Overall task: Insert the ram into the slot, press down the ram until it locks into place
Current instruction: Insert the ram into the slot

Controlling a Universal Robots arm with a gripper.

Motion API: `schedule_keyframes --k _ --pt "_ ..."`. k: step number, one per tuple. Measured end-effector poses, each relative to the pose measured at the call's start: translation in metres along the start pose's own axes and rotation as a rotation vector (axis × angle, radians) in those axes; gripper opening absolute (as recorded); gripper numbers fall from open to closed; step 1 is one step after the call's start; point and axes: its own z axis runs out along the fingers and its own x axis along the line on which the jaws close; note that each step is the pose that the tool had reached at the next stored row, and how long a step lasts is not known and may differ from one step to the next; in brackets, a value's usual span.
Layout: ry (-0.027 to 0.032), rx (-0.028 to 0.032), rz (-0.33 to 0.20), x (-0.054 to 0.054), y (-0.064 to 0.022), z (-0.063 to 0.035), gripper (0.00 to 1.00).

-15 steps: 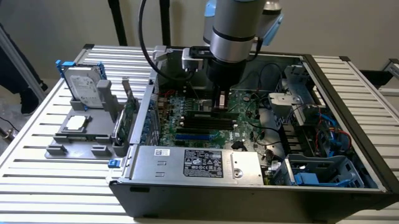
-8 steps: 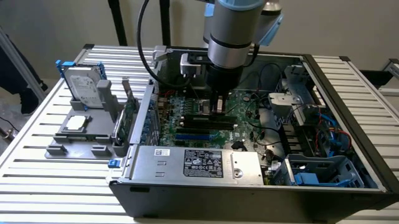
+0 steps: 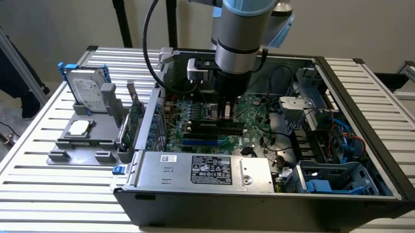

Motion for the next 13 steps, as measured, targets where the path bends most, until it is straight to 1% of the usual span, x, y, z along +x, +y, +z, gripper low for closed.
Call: schedule_keyframes --k 13 --pt "0.0006 -0.0025 -0.011 -0.0029 -0.0002 0.0092 0.13"
